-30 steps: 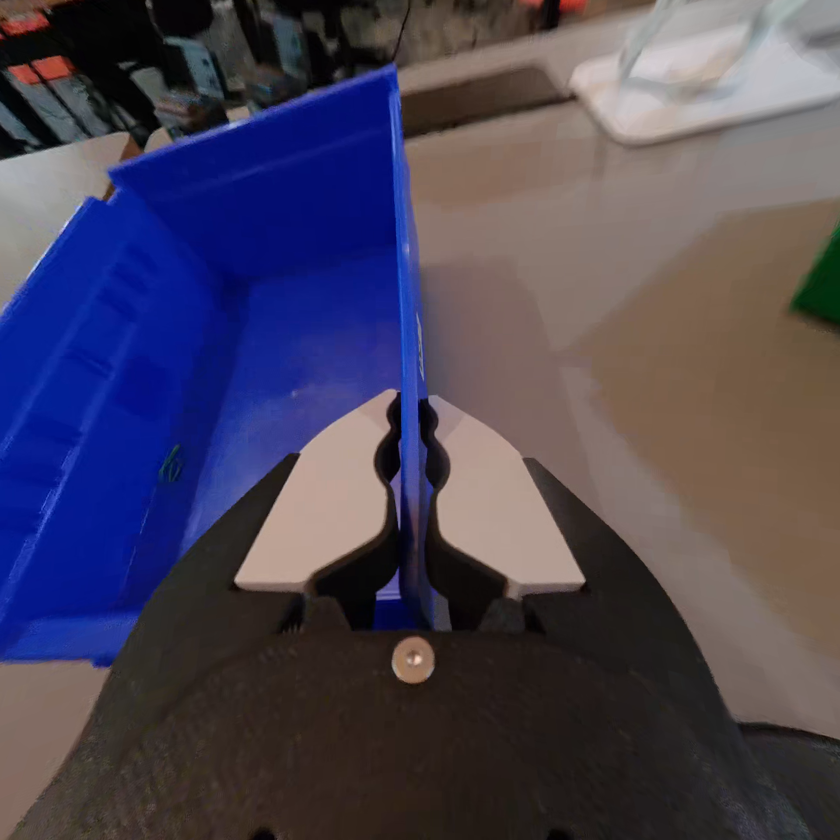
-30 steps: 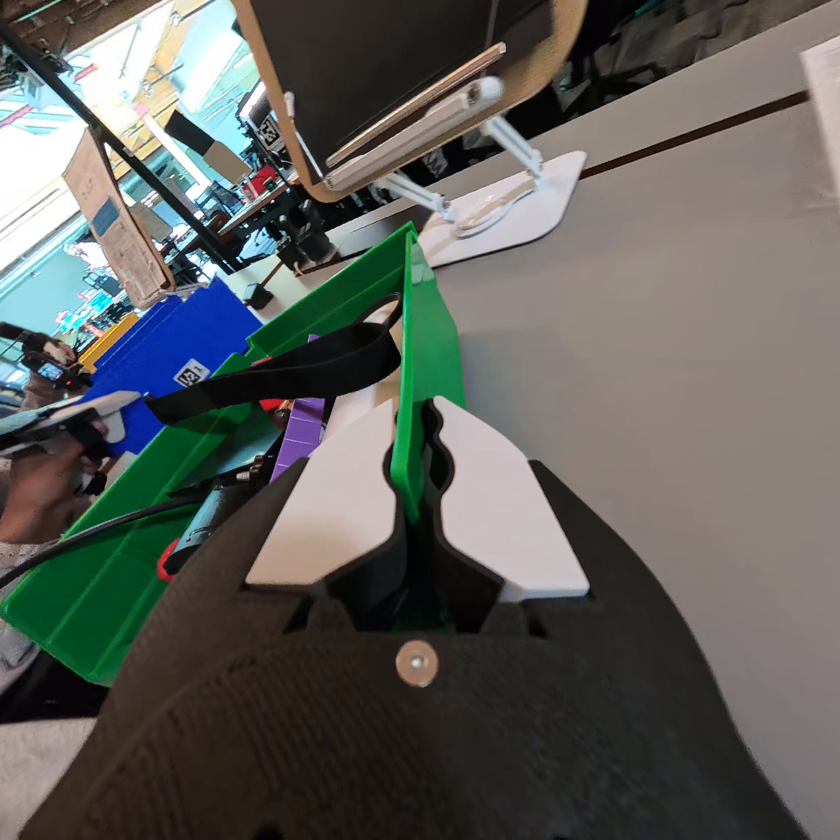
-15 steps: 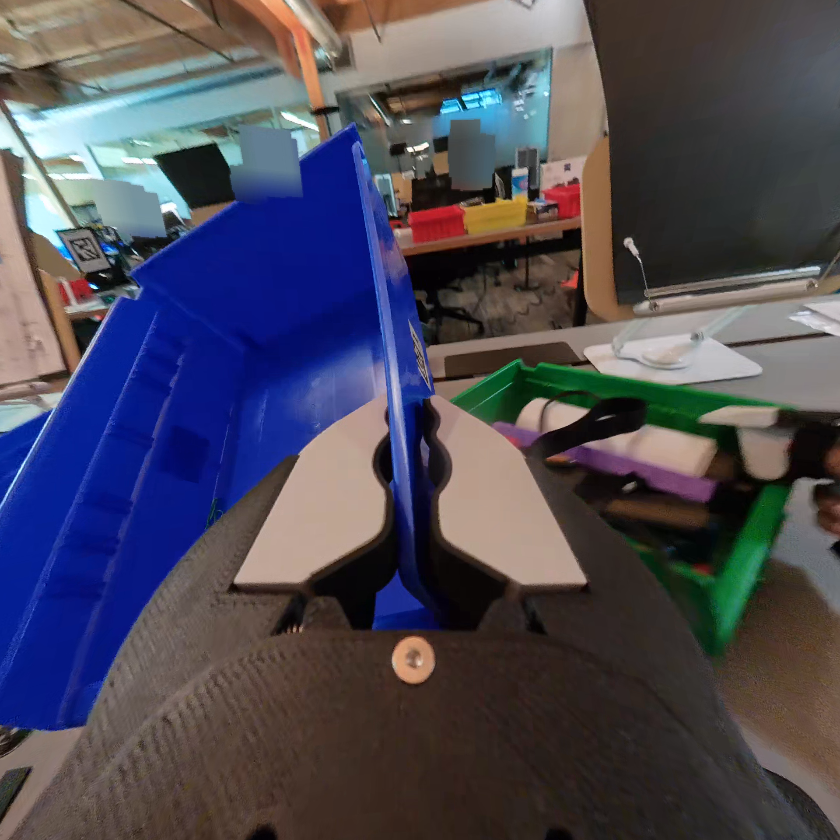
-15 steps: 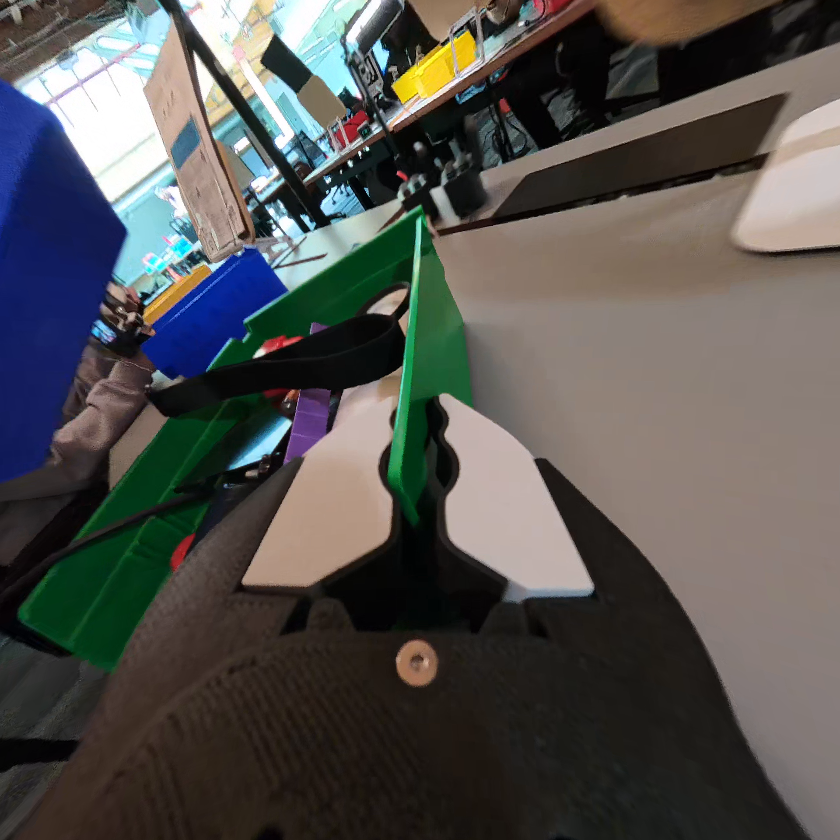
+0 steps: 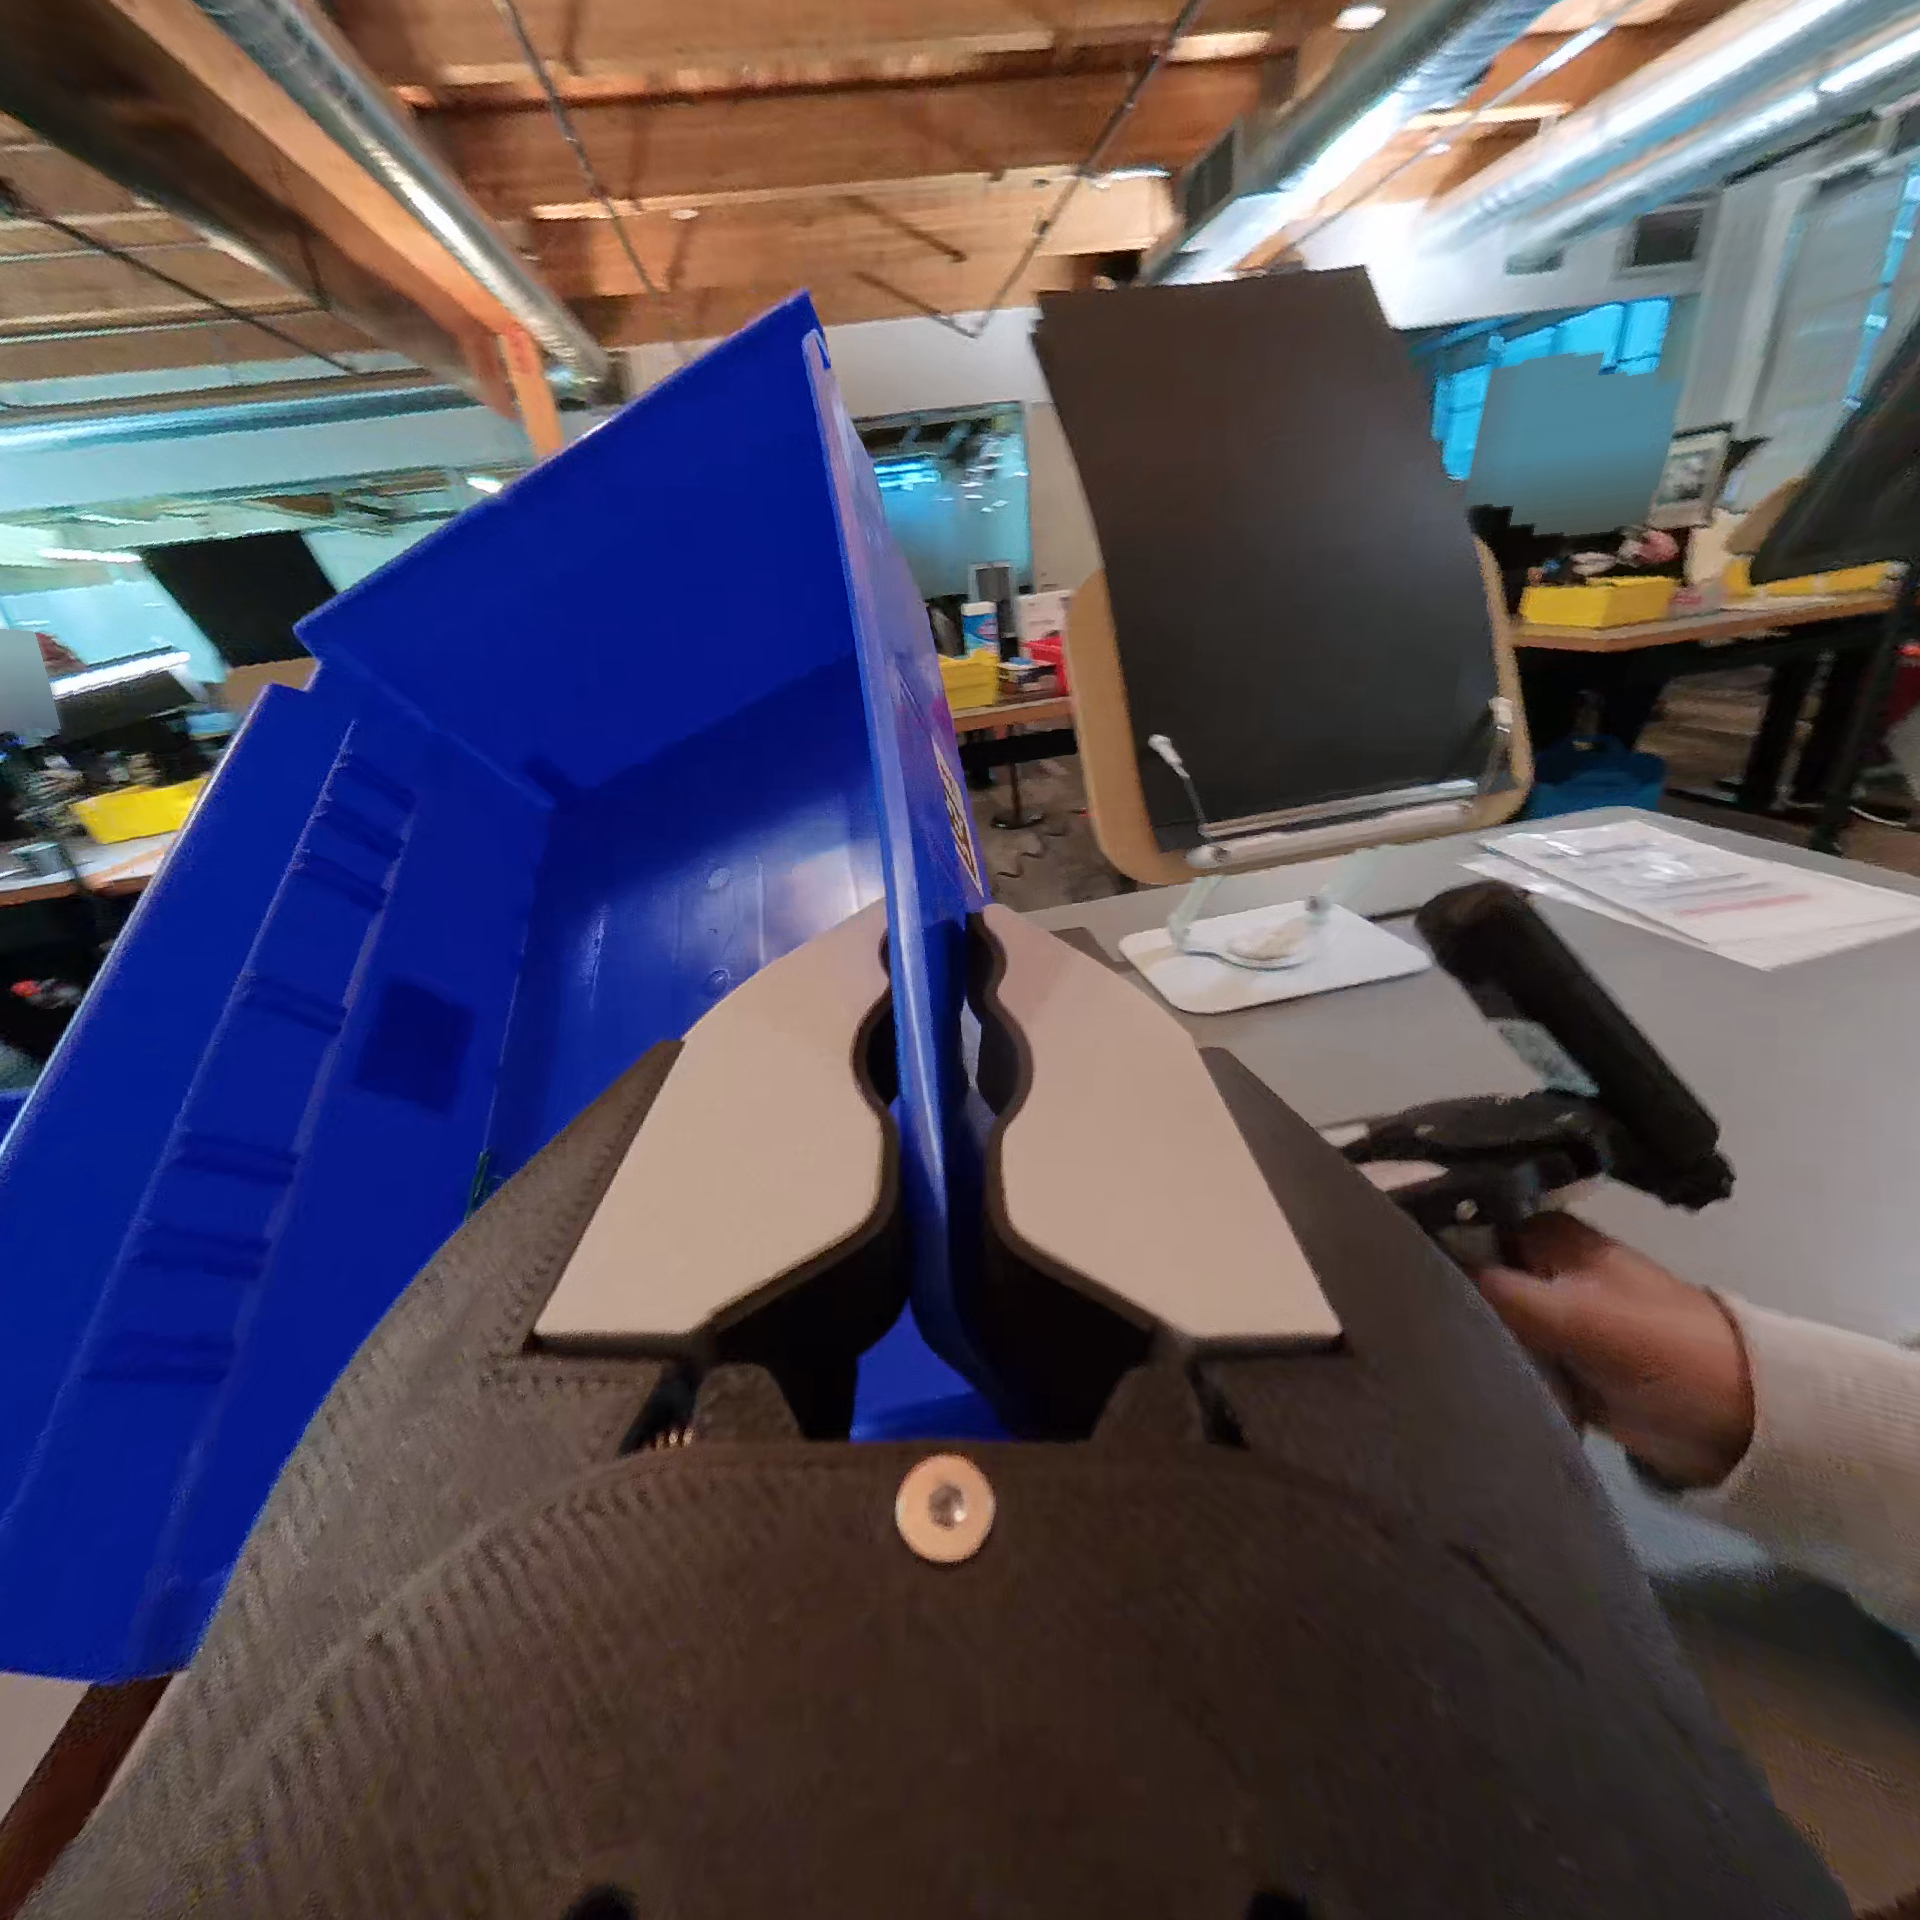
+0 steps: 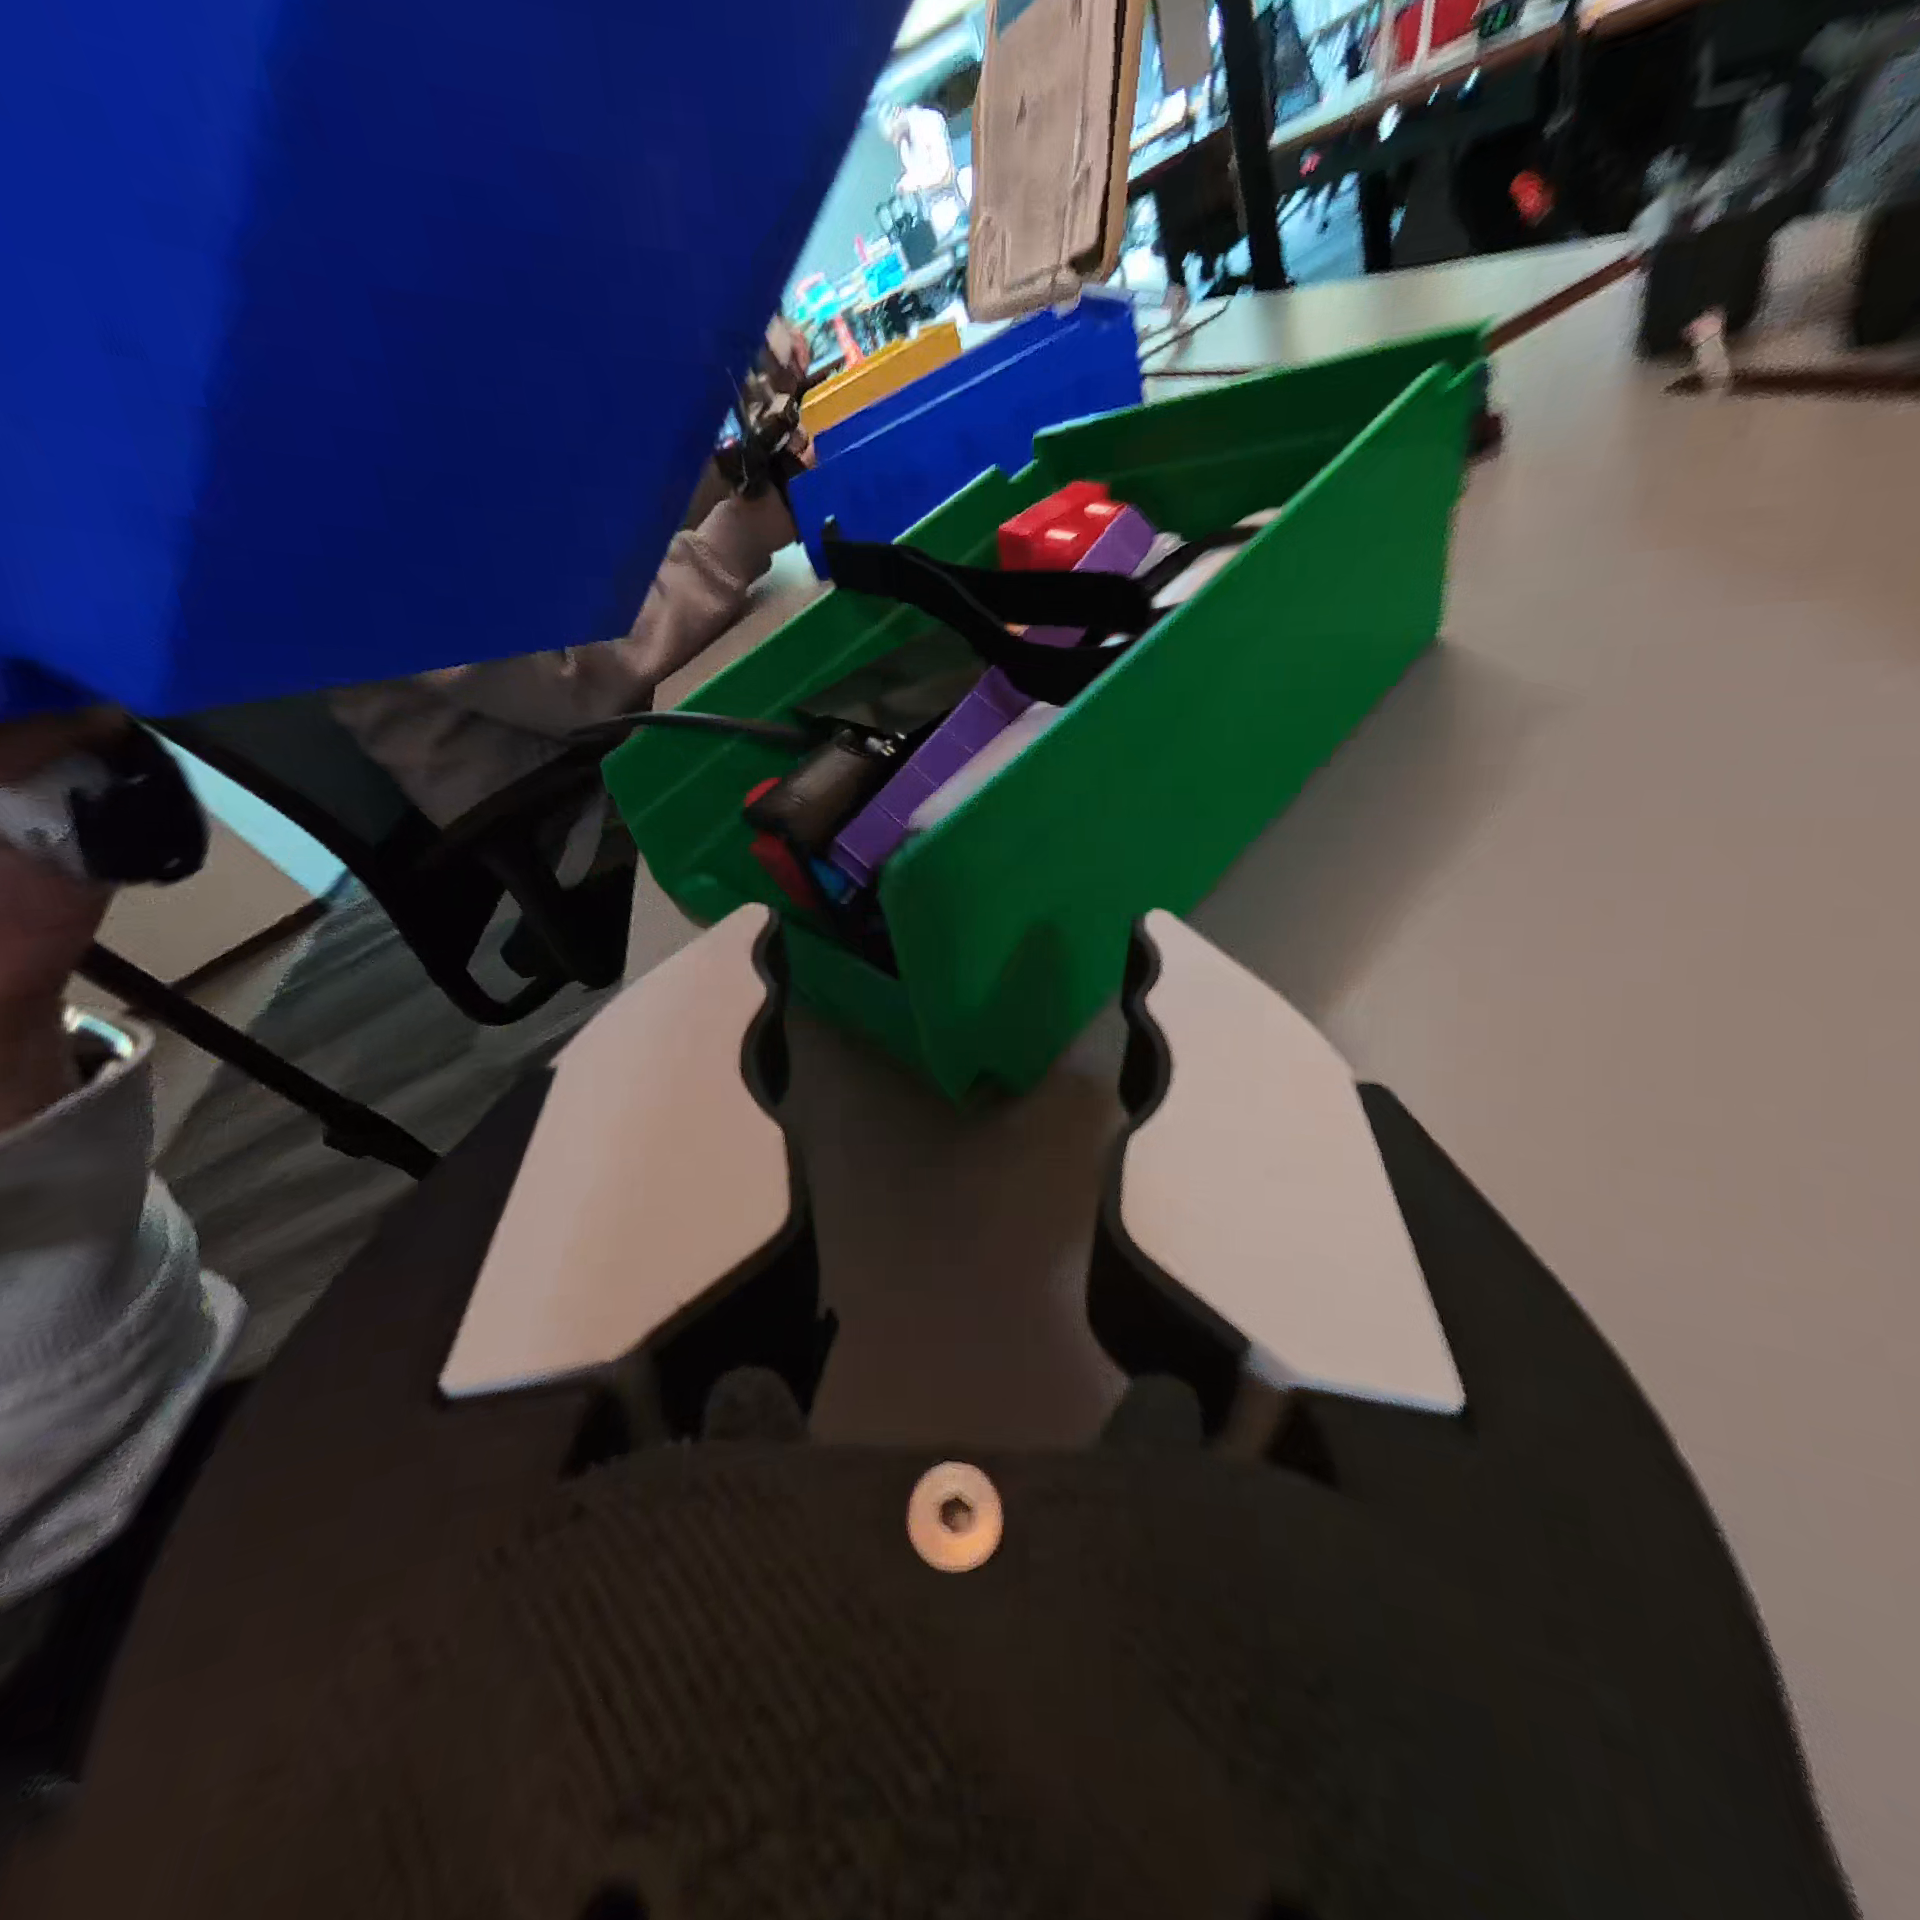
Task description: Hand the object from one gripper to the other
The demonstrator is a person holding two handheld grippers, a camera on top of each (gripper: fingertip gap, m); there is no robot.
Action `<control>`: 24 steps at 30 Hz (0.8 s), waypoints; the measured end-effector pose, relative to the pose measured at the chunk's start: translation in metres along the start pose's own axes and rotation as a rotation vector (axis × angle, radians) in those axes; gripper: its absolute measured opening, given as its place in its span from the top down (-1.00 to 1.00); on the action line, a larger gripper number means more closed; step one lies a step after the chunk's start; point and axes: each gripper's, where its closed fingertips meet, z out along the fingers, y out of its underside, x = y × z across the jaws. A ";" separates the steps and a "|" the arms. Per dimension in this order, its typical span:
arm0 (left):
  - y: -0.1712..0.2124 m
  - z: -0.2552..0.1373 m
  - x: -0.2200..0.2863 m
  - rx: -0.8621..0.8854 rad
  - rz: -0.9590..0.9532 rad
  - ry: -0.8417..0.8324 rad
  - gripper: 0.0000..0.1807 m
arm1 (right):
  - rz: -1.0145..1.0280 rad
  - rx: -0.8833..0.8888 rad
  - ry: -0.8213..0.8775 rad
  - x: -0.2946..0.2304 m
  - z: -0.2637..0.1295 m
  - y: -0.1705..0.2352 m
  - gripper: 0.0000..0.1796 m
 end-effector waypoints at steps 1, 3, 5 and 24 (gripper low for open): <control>0.001 0.003 0.013 -0.006 0.011 0.043 0.93 | -0.031 0.018 0.019 0.004 -0.023 -0.002 0.30; 0.004 0.010 0.049 -0.020 0.034 0.155 0.93 | -0.096 0.023 0.094 0.020 -0.077 -0.002 0.31; 0.006 0.017 0.097 -0.028 0.044 0.303 0.93 | -0.135 0.001 0.207 0.040 -0.139 0.002 0.34; 0.133 0.098 0.492 -0.313 0.178 1.007 0.93 | -0.073 0.381 0.866 0.038 -0.492 0.039 0.22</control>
